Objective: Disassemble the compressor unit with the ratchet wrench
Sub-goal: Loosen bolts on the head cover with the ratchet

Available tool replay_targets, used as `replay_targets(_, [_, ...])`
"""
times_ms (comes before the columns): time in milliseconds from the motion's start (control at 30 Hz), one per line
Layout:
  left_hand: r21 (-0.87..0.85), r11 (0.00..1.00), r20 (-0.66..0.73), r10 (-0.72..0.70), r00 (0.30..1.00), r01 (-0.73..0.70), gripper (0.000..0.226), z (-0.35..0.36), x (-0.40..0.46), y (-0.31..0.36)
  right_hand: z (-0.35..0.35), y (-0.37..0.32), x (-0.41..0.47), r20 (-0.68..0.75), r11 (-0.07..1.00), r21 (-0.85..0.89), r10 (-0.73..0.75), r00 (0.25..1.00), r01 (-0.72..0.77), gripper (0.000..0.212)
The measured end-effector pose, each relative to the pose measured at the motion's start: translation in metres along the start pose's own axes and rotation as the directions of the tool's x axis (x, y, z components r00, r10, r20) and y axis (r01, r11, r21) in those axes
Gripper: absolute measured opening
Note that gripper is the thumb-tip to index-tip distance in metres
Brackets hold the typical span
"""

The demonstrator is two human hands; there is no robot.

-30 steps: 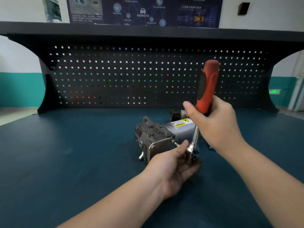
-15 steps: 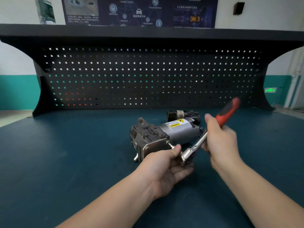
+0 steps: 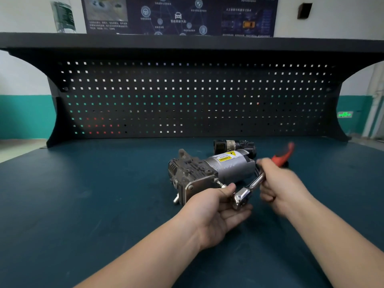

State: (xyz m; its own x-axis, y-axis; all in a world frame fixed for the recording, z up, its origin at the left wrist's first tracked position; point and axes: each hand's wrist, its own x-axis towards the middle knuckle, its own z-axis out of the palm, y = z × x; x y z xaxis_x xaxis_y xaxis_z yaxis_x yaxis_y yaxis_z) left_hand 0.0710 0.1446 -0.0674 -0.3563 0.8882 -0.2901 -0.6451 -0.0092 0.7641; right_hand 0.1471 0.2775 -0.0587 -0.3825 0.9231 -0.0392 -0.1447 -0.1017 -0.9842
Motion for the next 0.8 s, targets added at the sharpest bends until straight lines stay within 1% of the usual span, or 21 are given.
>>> replay_targets(33, [-0.002,1.000,0.001,-0.001,1.000,0.001,0.014,0.000,-0.001,0.000,0.003,-0.004,-0.004,-0.028,0.987,-0.021,-0.163,0.986,0.162,0.034])
replay_targets(67, [-0.002,1.000,0.004,0.000,1.000,0.000,0.015,0.000,-0.001,-0.001,0.006,-0.009,-0.009,-0.034,0.942,-0.050,-0.334,0.942,0.332,0.036])
replay_targets(133, [-0.006,1.000,0.008,0.012,1.000,-0.012,0.017,0.001,-0.001,-0.002,0.013,-0.015,-0.026,0.045,0.786,-0.081,-0.611,0.790,0.613,0.038])
replay_targets(167, [-0.011,1.000,0.007,0.017,1.000,-0.017,0.017,0.001,-0.001,-0.002,0.016,-0.017,-0.035,0.105,0.721,-0.061,-0.684,0.722,0.691,0.036])
replay_targets(200, [-0.014,1.000,0.005,0.019,1.000,-0.019,0.018,0.000,-0.001,-0.002,0.018,-0.016,-0.039,0.140,0.680,-0.047,-0.721,0.679,0.732,0.033])
replay_targets(233, [-0.012,1.000,0.004,0.017,1.000,-0.017,0.018,0.000,0.000,-0.002,0.018,-0.015,-0.039,0.131,0.671,-0.068,-0.728,0.673,0.739,0.033])
replay_targets(267, [-0.003,1.000,0.005,0.013,1.000,-0.013,0.018,0.000,0.000,-0.001,0.017,-0.014,-0.036,0.083,0.692,-0.116,-0.708,0.701,0.713,0.035])
replay_targets(300, [0.007,1.000,0.009,0.009,1.000,-0.009,0.018,-0.001,0.000,-0.001,0.014,-0.014,-0.031,0.015,0.750,-0.159,-0.649,0.761,0.642,0.037])
replay_targets(333, [0.014,1.000,0.014,0.004,1.000,-0.004,0.018,-0.001,0.001,-0.001,0.010,-0.012,-0.022,-0.051,0.841,-0.176,-0.527,0.848,0.512,0.037])
replay_targets(367, [0.016,1.000,0.019,0.001,1.000,-0.001,0.018,0.000,0.001,0.000,0.006,-0.008,-0.013,-0.084,0.935,-0.147,-0.337,0.938,0.323,0.035])
replay_targets(400, [0.014,1.000,0.025,-0.001,1.000,0.000,0.018,0.000,0.002,0.000,0.003,-0.003,-0.006,-0.060,0.991,-0.084,-0.107,0.992,0.102,0.035])
replay_targets(433, [0.011,1.000,0.030,0.001,1.000,-0.001,0.018,0.000,0.002,0.000,0.000,0.003,-0.001,-0.005,0.997,-0.018,0.076,0.997,-0.076,0.035])
replay_targets(467, [0.008,1.000,0.034,0.003,0.999,-0.003,0.018,0.001,0.002,-0.001,-0.001,0.006,0.001,0.035,0.986,0.017,0.165,0.986,-0.166,0.036])
replay_targets(500, [0.004,1.000,0.036,0.004,0.999,-0.005,0.018,0.001,0.003,-0.001,-0.001,0.007,0.002,0.037,0.986,0.022,0.162,0.986,-0.163,0.036])
replay_targets(533, [-0.001,1.000,0.038,0.006,0.999,-0.006,0.019,0.001,0.003,-0.001,-0.001,0.006,0.000,0.011,0.998,0.011,0.067,0.998,-0.067,0.035])
replay_targets(567, [-0.005,1.000,0.036,0.009,0.999,-0.009,0.019,0.001,0.003,-0.002,0.001,0.003,-0.002,-0.023,0.996,-0.007,-0.089,0.996,0.089,0.035])
replay_targets(600, [-0.005,1.000,0.031,0.013,0.999,-0.013,0.019,0.001,0.002,-0.002,0.004,-0.001,-0.005,-0.047,0.965,-0.032,-0.261,0.964,0.259,0.037])
replay_targets(667, [-0.001,1.000,0.017,0.019,1.000,-0.019,0.020,0.001,0.001,-0.001,0.011,-0.009,-0.018,-0.009,0.831,-0.075,-0.553,0.833,0.551,0.044])
replay_targets(733, [-0.005,1.000,0.003,0.019,1.000,-0.019,0.022,0.000,0.000,-0.001,0.017,-0.011,-0.031,0.065,0.716,-0.060,-0.693,0.718,0.696,0.046])
replay_targets(767, [-0.008,1.000,0.001,0.018,1.000,-0.018,0.022,0.000,0.000,0.000,0.018,-0.011,-0.034,0.079,0.691,-0.064,-0.716,0.694,0.720,0.044])
replay_targets(800, [-0.007,1.000,0.002,0.017,1.000,-0.017,0.022,-0.001,0.000,0.000,0.019,-0.011,-0.034,0.063,0.696,-0.092,-0.709,0.702,0.712,0.041])
